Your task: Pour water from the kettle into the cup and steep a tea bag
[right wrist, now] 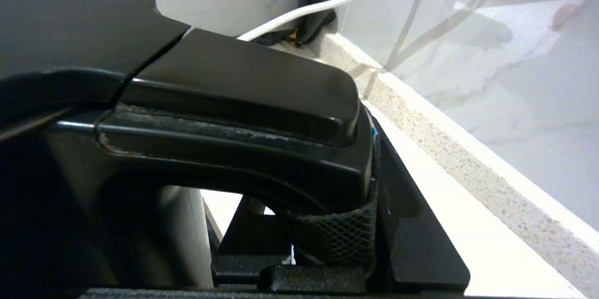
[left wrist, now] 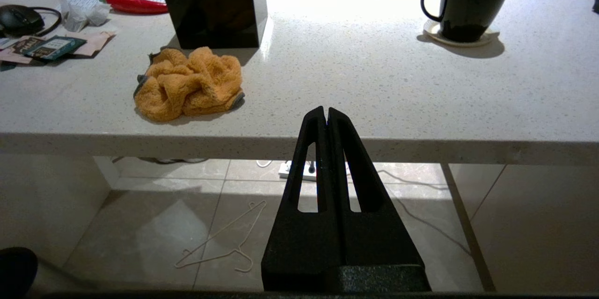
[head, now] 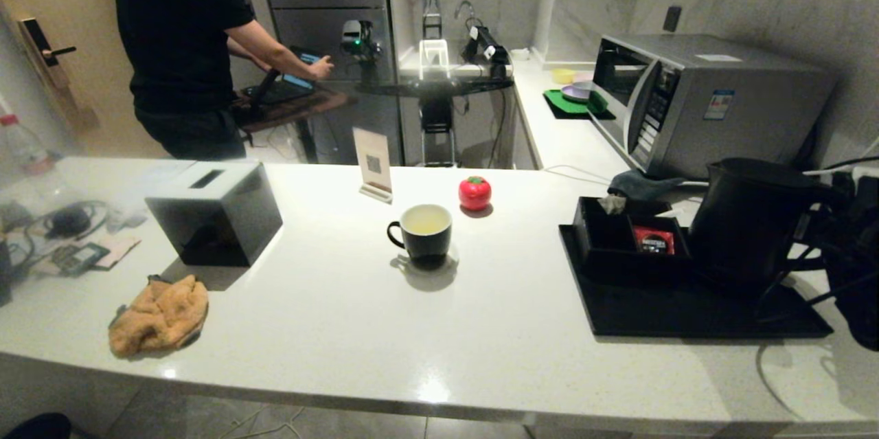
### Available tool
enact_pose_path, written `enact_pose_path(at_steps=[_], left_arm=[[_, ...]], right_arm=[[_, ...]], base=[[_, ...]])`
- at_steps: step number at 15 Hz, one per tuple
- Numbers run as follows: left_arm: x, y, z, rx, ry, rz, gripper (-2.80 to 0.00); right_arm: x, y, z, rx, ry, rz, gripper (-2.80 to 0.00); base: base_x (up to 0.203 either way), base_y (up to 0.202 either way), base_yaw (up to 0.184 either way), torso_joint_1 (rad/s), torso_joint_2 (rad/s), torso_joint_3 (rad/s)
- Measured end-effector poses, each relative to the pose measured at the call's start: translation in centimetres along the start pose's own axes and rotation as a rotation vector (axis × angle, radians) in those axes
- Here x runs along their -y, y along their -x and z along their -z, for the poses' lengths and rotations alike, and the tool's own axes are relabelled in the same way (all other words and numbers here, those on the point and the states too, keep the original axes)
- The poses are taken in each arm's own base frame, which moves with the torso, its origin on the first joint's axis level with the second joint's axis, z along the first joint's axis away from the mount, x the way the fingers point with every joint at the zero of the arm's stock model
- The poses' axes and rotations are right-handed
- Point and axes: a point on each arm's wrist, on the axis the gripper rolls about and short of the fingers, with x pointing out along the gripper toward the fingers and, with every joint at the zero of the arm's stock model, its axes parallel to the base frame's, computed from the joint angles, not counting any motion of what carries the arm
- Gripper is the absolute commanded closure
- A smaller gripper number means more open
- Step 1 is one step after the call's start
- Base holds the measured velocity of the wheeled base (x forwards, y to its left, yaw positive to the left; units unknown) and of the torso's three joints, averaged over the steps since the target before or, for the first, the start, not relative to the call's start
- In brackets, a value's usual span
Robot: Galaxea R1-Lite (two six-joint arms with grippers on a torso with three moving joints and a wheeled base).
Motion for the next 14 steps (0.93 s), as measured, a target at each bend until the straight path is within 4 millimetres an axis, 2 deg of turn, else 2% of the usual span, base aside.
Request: enact_pose_path(at_steps=[14], left_arm=[[0.0, 0.0, 0.0, 0.0, 0.0, 0.0, 0.0]], right_arm=[[0.4, 1.6, 1.2, -0.011, 0.003, -0.001, 0.0]], base=[[0.0, 0.0, 0.0, 0.0, 0.0, 0.0]])
